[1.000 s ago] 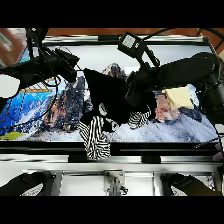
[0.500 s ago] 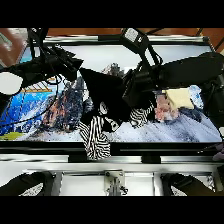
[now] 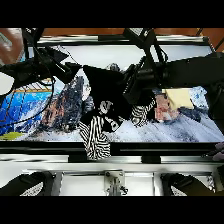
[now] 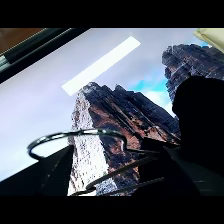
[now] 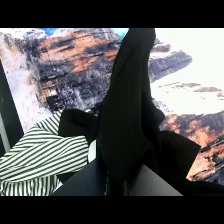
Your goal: Fold the shirts.
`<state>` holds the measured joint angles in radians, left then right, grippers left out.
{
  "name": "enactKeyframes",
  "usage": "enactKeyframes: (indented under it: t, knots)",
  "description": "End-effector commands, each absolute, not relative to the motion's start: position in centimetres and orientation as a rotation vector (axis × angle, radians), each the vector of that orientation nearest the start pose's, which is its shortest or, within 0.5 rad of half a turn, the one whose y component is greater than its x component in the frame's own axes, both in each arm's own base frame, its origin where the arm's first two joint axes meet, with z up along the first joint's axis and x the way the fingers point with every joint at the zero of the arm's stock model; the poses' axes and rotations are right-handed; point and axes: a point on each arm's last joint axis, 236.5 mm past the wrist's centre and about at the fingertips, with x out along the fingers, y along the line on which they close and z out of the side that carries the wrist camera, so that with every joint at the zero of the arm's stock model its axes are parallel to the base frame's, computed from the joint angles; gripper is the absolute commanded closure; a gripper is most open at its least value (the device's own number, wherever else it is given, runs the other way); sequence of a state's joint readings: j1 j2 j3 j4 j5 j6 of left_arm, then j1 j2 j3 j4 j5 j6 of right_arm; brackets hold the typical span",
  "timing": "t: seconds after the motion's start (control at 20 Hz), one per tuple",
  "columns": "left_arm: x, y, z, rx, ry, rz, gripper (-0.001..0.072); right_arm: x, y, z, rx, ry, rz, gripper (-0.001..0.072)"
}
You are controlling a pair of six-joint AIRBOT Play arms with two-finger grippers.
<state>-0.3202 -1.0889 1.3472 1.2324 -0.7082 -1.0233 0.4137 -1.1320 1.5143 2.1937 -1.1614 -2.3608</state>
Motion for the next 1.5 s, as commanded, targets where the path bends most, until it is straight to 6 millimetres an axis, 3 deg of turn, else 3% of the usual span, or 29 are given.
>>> enactKeyframes:
  t: [0.0, 0.25, 0.5, 0.6, 0.7, 0.85, 1.15, 1.3, 1.45]
  knots:
    - [41.8, -19.5, 25.9, 0.218, 0.354, -0.584, 0.0024, 32.8, 28.0, 25.4, -0.378, 0.453, 1.075, 0.0636]
    - [41.3, -19.5, 24.8, 0.143, 0.424, -0.582, 0.0034, 33.7, 28.1, 26.3, -0.351, 0.412, 1.046, 0.0636]
    - [43.2, -19.8, 24.2, -0.169, 0.481, -0.493, 0.0033, 33.8, 29.0, 28.0, -0.275, 0.357, 1.056, 0.0636]
    - [44.7, -19.7, 24.9, -0.339, 0.458, -0.441, 0.0033, 34.1, 29.1, 28.5, -0.262, 0.338, 1.048, 0.0636]
    - [45.8, -19.3, 26.9, -0.485, 0.388, -0.405, 0.0037, 34.2, 29.1, 28.5, -0.265, 0.336, 1.046, 0.0636]
    - [46.4, -18.9, 28.4, -0.619, 0.345, -0.382, 0.0187, 34.3, 29.0, 28.6, -0.270, 0.331, 1.039, 0.0636]
    - [44.5, -19.0, 24.0, -0.638, 0.571, -0.347, 0.0200, 34.9, 28.9, 29.1, -0.273, 0.301, 1.021, 0.0636]
    - [43.9, -19.3, 24.8, -0.669, 0.568, -0.365, 0.0084, 34.9, 28.9, 29.1, -0.273, 0.299, 1.020, 0.0636]
    - [44.3, -19.6, 25.9, -0.613, 0.502, -0.401, 0.0083, 35.0, 28.9, 29.1, -0.274, 0.298, 1.019, 0.0636]
